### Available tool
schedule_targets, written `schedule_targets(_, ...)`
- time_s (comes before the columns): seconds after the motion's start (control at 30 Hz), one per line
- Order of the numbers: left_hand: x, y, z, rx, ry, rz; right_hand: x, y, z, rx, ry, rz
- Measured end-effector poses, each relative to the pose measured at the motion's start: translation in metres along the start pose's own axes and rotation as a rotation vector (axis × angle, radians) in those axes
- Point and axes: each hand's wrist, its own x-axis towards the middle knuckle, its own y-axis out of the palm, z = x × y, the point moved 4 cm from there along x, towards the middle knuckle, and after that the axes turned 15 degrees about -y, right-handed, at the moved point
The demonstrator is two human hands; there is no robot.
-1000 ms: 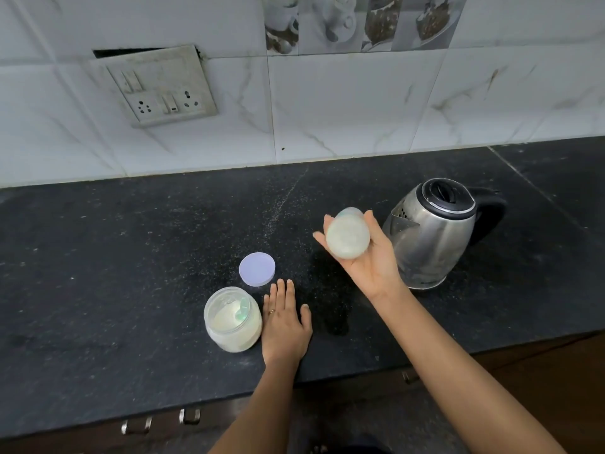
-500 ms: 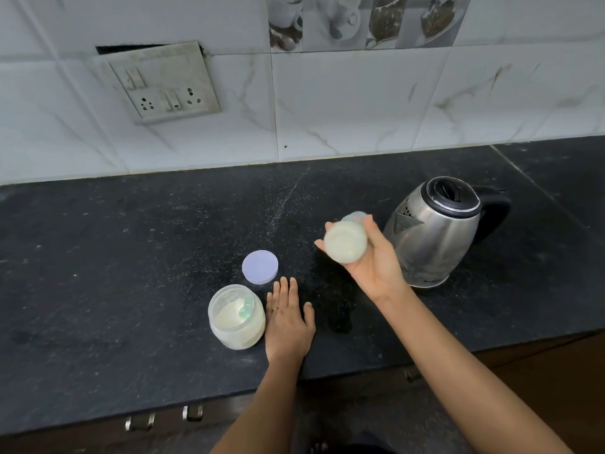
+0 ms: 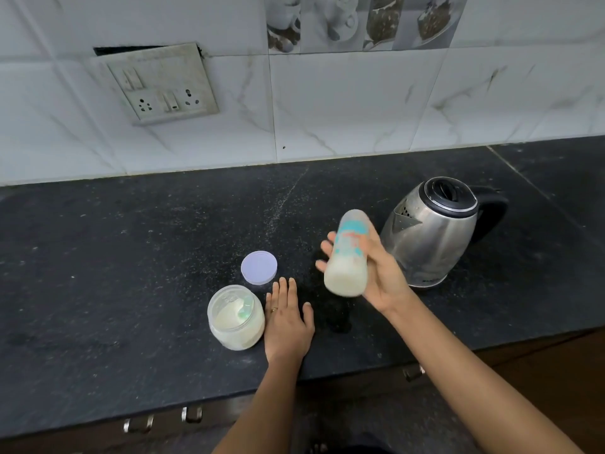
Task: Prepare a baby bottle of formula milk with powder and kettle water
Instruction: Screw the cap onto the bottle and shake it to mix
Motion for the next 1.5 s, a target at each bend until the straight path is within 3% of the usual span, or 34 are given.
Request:
schedule_targets(0.07, -0.001, -0.001, 0.000, -0.001, -0.003, 0.001, 0.002, -0.004, 0.001, 0.049, -0.011, -0.098)
schedule_targets(0.2, 0.000, 0.000, 0.000, 0.006, -0.005, 0.005, -0.007, 0.000, -0.003, -0.063, 0.050, 0.081)
schedule_targets(0.33, 0.000, 0.000, 0.000, -0.012, 0.000, -0.001, 0.004, -0.008, 0.002, 0.027, -0.011, -0.076)
schedule_targets(0.47, -0.001, -0.002, 0.000, 0.016, 0.008, 0.003, -0.009, -0.002, -0.003, -0.119, 0.048, 0.213)
schedule_targets(0.6, 0.000, 0.001, 0.001, 0.002, -0.003, 0.003, 0.005, -0.005, 0.002, 0.010, -0.065, -0.057)
schedule_targets(0.63, 0.000, 0.001, 0.001, 0.009, -0.003, 0.008, 0.005, -0.003, -0.001, 0.029, -0.037, -0.026)
schedule_targets(0.7, 0.000, 0.002, 0.001, 0.028, 0.004, 0.014, -0.005, 0.003, -0.007, -0.076, 0.040, 0.187)
schedule_targets(0.77, 0.000, 0.001, 0.001, 0.026, 0.006, 0.008, -0.007, 0.007, -0.007, -0.137, -0.001, 0.253)
schedule_targets(0.87, 0.000, 0.001, 0.001, 0.001, -0.003, 0.005, 0.005, 0.004, -0.002, 0.004, -0.107, -0.033)
schedule_targets(0.9, 0.000, 0.001, 0.001, 0.000, -0.002, 0.007, 0.006, 0.004, -0.003, 0.042, -0.098, -0.052)
schedule_targets(1.03, -0.001, -0.001, 0.000, -0.008, -0.001, -0.004, -0.006, 0.008, -0.007, -0.097, -0.012, 0.195)
schedule_targets(1.17, 0.000, 0.001, 0.000, -0.002, -0.005, 0.007, 0.005, 0.003, 0.003, -0.002, -0.115, -0.072)
schedule_targets(1.3, 0.000, 0.000, 0.001, 0.017, -0.008, 0.007, -0.003, 0.005, -0.003, -0.124, 0.022, 0.086)
schedule_targets(1.43, 0.000, 0.002, 0.001, 0.006, -0.002, 0.007, 0.003, 0.003, 0.003, -0.040, -0.065, -0.098)
schedule_targets(1.5, 0.000, 0.002, 0.001, 0.010, 0.001, 0.003, 0.000, 0.009, 0.001, -0.014, -0.006, 0.003)
